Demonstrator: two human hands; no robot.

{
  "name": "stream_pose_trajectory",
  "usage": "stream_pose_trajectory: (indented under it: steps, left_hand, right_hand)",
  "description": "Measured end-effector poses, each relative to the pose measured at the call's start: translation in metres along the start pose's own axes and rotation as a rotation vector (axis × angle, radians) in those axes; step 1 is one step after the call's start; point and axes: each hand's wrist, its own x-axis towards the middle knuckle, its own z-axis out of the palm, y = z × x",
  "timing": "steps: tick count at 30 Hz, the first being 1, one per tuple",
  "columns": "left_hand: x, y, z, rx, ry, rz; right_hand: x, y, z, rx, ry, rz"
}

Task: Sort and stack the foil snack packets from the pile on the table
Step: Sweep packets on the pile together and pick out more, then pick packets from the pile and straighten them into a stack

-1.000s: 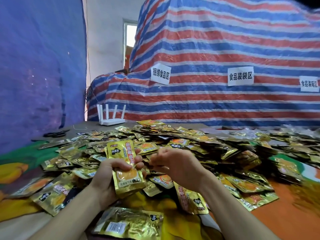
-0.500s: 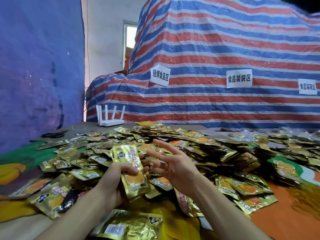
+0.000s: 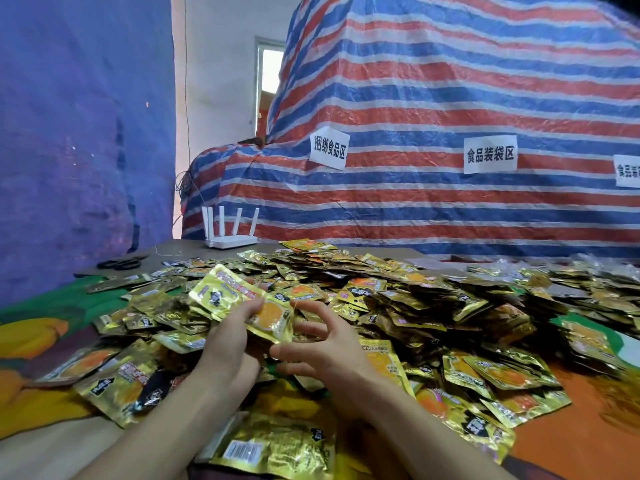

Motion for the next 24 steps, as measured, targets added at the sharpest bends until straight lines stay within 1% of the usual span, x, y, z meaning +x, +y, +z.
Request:
stream_pose_trajectory:
  steps: [3, 5, 8, 12, 15, 18, 20, 22, 24]
  left_hand:
    - [-0.008, -0.007, 0.006, 0.118, -0.033, -0.017]
    - [-0.012, -0.010, 0.008, 0.153, -0.044, -0.020]
    - [-0.015, -0.015, 0.010, 0.163, -0.072, -0.016]
    - [-0.016, -0.017, 0.009, 0.123, -0.122, -0.045]
    - [-0.016, -0.015, 0.010, 0.039, -0.130, -0.109]
    - [-0.014, -0.013, 0.009, -0.011, -0.141, -0.101]
    - [-0.014, -0.013, 0.008, -0.012, -0.191, -0.111]
    - [-0.015, -0.014, 0.008, 0.004, -0.234, -0.141]
    - [-0.014, -0.015, 0.008, 0.009, -0.244, -0.200]
  right_hand:
    - [-0.002, 0.000, 0.000, -0.033, 0.009, -0.096]
    - [-0.002, 0.000, -0.002, -0.069, 0.037, -0.157]
    - [-0.003, -0.001, -0.003, -0.128, 0.061, -0.218]
    - [-0.004, 0.000, 0.000, -0.176, 0.027, -0.293]
    - [-0.002, 0.002, 0.000, -0.205, 0.049, -0.278]
    - [-0.002, 0.000, -0.004, -0.236, -0.006, -0.222]
    - [-0.003, -0.003, -0.005, -0.350, 0.003, -0.231]
    - [-0.004, -0.006, -0.005, -0.500, 0.045, -0.285]
    - [-0.006, -0.007, -0.004, -0.551, 0.037, -0.327]
